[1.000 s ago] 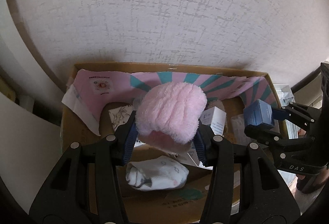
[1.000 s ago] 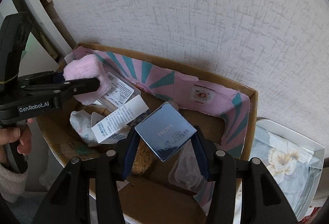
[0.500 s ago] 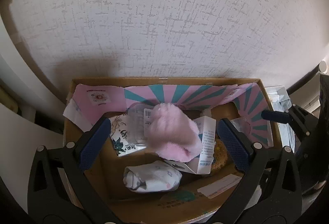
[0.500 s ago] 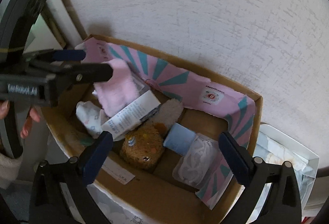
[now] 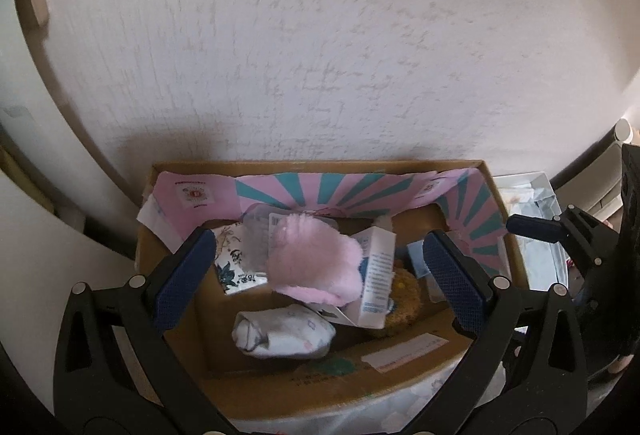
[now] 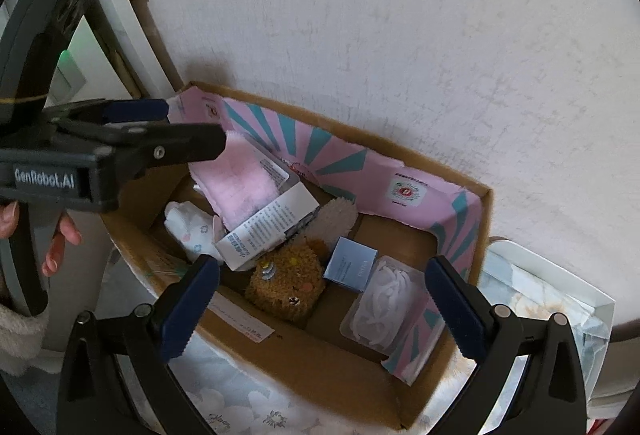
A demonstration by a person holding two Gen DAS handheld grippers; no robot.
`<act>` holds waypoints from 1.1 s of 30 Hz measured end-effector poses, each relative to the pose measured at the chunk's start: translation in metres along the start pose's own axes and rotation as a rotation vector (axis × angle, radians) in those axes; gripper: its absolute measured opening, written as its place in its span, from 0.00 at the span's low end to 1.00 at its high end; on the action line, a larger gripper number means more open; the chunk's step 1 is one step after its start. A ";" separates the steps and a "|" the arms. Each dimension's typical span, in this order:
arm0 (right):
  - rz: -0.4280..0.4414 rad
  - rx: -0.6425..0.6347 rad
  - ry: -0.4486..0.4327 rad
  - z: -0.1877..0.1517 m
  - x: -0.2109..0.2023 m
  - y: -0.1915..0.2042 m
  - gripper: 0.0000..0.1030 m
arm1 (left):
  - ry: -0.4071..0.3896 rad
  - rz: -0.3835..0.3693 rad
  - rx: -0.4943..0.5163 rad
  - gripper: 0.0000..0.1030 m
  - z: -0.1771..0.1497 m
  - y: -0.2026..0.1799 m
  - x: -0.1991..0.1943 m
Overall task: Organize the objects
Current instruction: 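Lift both tools out of the box and back away from it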
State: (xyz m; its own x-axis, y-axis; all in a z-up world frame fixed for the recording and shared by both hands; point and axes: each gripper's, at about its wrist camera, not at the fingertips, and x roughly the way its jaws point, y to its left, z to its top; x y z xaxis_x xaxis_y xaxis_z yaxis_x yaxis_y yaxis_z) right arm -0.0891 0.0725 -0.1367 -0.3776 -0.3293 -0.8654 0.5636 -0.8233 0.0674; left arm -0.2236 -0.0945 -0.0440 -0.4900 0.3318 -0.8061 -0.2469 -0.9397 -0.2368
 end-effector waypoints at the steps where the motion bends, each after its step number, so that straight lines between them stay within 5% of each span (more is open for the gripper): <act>1: 0.001 0.010 -0.005 -0.001 -0.006 -0.002 0.99 | -0.004 0.002 0.003 1.00 0.001 -0.003 -0.004; 14: -0.140 0.315 -0.164 -0.022 -0.099 -0.030 0.99 | -0.096 0.038 0.024 1.00 -0.027 -0.063 -0.072; 33: -0.280 0.383 -0.207 -0.089 -0.136 -0.047 0.99 | -0.179 0.067 0.018 1.00 -0.086 -0.103 -0.100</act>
State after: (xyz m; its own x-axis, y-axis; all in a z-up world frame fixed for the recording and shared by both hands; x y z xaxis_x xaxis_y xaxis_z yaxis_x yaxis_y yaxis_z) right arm 0.0007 0.1968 -0.0664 -0.6350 -0.1248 -0.7624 0.1257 -0.9904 0.0575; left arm -0.0772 -0.0376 0.0142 -0.6462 0.2796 -0.7101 -0.2226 -0.9591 -0.1751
